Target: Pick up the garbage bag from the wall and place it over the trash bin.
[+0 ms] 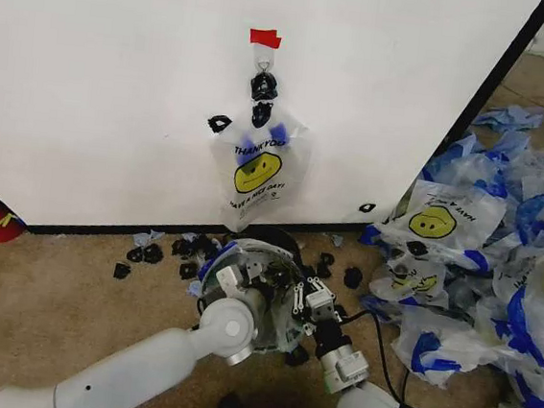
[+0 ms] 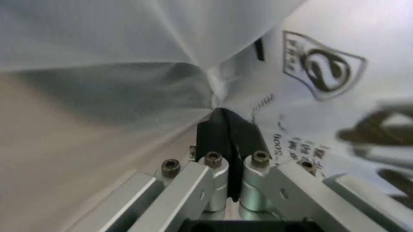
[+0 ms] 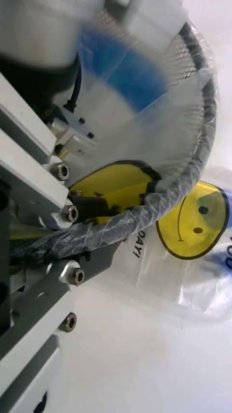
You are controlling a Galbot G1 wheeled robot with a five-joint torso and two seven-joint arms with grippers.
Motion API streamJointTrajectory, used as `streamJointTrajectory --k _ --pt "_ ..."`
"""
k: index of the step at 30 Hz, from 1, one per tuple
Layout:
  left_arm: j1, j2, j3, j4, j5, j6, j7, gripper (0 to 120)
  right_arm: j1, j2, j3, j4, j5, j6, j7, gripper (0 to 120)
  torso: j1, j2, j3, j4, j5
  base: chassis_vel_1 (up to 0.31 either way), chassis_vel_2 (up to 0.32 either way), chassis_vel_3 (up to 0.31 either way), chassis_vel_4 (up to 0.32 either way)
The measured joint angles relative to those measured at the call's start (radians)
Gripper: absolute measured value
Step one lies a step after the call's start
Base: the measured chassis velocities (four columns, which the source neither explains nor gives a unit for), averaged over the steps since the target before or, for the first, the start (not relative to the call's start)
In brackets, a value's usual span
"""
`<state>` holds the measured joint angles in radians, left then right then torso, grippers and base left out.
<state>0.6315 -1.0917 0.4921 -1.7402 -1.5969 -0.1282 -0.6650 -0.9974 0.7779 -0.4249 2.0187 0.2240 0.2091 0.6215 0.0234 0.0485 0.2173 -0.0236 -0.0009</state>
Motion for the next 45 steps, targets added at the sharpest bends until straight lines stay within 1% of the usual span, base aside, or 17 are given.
streamJointTrajectory --k 3,6,12,15,19,20,23,27,35,45 --pt "-0.018 -0.029 0.009 0.04 0.006 -0.003 0.002 0 -0.007 -0.003 0.005 0.0 -0.004 0.005 -0.002 0 0.0 0.0 0.0 0.0 0.0 0.0 0.0 0.0 0.0" --pt "-0.029 -0.044 0.012 0.059 0.007 -0.004 0.002 0 -0.012 -0.005 0.008 0.0 -0.007 0.009 -0.003 0 0.0 0.0 0.0 -0.0001 0.0 0.0 0.0 0.0 0.0" --pt "-0.041 -0.046 0.018 0.071 0.008 -0.006 -0.001 0 -0.014 -0.005 0.012 -0.006 -0.011 0.015 -0.004 0 0.0 0.0 0.0 -0.0001 -0.0002 0.0 0.0 0.0 0.0" --pt "-0.036 -0.023 0.02 0.038 0.005 -0.006 -0.013 0 -0.003 0.002 0.013 -0.016 -0.012 0.017 -0.005 0 0.0 0.0 0.0 0.0 0.0 0.0 0.0 0.0 0.0" --pt "-0.022 0.03 0.031 -0.05 -0.01 -0.005 -0.04 0 0.022 0.018 0.021 -0.038 -0.009 0.018 -0.001 0 0.0 0.0 0.0 0.0001 -0.0002 0.0 0.0 0.0 0.0" --pt "-0.022 0.03 0.031 -0.05 -0.01 -0.005 -0.04 0 0.022 0.018 0.021 -0.038 -0.009 0.018 -0.001 0 0.0 0.0 0.0 0.0001 -0.0002 0.0 0.0 0.0 0.0" --pt "-0.01 0.062 0.043 -0.098 -0.013 -0.002 -0.047 0 0.04 0.023 0.024 -0.049 -0.001 0.015 0.001 0 0.0 0.0 0.0 0.0001 -0.0001 0.0 0.0 0.0 0.0" --pt "0.002 0.071 0.051 -0.129 -0.013 0.0 -0.052 0 0.057 0.026 0.025 -0.059 0.006 0.013 0.004 0 0.0 0.0 0.0 0.0001 -0.0002 0.0 0.0 0.0 0.0" --pt "-0.005 0.051 0.061 -0.115 -0.013 0.001 -0.052 0 0.061 0.024 0.025 -0.056 0.011 0.01 0.005 0 0.0 0.0 0.0 0.0 0.0 0.0 0.0 0.0 0.0" --pt "-0.023 0.001 0.071 -0.059 -0.009 0.0 -0.05 0 0.039 0.022 0.024 -0.037 0.007 0.007 0.006 0 0.0 0.0 0.0 0.0 0.0 0.0 0.0 0.0 0.0"
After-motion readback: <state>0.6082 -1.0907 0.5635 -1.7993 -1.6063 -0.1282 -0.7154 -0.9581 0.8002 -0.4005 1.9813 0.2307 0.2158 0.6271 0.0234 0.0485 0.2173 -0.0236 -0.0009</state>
